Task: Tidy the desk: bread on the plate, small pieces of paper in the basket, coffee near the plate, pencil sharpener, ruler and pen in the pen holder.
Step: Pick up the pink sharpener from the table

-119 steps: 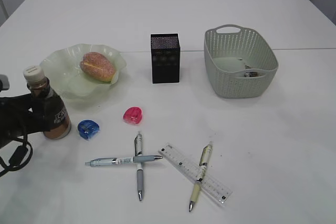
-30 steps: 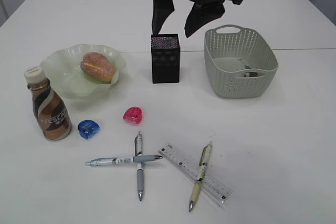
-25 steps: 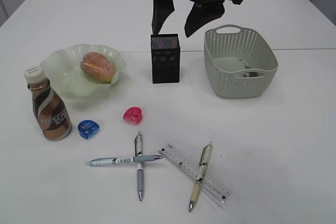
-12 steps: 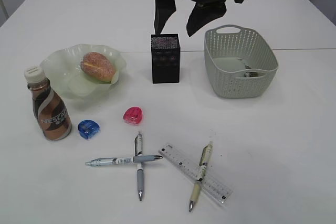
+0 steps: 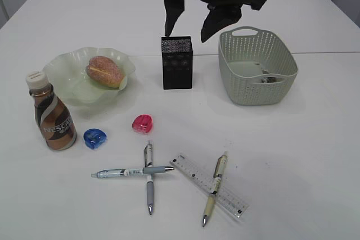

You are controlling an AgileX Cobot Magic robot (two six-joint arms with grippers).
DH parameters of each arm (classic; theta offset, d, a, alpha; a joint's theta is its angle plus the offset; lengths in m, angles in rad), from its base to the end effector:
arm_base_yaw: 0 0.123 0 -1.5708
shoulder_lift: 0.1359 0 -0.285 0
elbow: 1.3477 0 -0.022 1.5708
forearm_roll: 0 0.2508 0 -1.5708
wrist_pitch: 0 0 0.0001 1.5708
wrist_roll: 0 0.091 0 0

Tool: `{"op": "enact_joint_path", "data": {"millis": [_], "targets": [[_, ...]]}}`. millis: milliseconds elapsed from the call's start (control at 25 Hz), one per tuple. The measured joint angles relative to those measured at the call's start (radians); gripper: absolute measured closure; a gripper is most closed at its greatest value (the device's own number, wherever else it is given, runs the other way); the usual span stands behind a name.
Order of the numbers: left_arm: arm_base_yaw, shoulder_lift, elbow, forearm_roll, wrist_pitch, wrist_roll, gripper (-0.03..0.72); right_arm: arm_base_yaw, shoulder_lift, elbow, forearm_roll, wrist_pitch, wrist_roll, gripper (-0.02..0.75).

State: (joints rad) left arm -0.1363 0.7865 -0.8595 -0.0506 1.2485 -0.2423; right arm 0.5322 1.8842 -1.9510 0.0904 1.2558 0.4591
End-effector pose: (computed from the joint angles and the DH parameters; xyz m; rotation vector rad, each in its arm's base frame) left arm 0.1124 -0.0198 0.3313 -0.1471 2.6669 -0.1918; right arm 0.3487 0.2144 0.3591 -0.0899 2.7400 0.4233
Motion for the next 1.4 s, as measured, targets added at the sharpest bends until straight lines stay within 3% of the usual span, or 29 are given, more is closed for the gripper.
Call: {"op": "enact_joint_path", "data": {"millis": [280,720,1040,1400], "targets": [[0.0,0.0,0.0,0.0,0.001,0.002,0.265,0.0,0.075,0.0,0.095,-0.002,0.041,0.277],[0.0,0.0,0.0,0.0,0.001,0.004,0.265,0.0,0.097,0.0,0.106,-0.004,0.069,0.279],[0.0,0.0,0.0,-0.001,0.002,0.01,0.265,0.034,0.19,-0.01,0.089,-0.031,0.182,0.28],[0.0,0.0,0.0,-0.001,0.002,0.018,0.265,0.099,0.373,-0.215,-0.036,-0.024,0.301,0.281]]}}
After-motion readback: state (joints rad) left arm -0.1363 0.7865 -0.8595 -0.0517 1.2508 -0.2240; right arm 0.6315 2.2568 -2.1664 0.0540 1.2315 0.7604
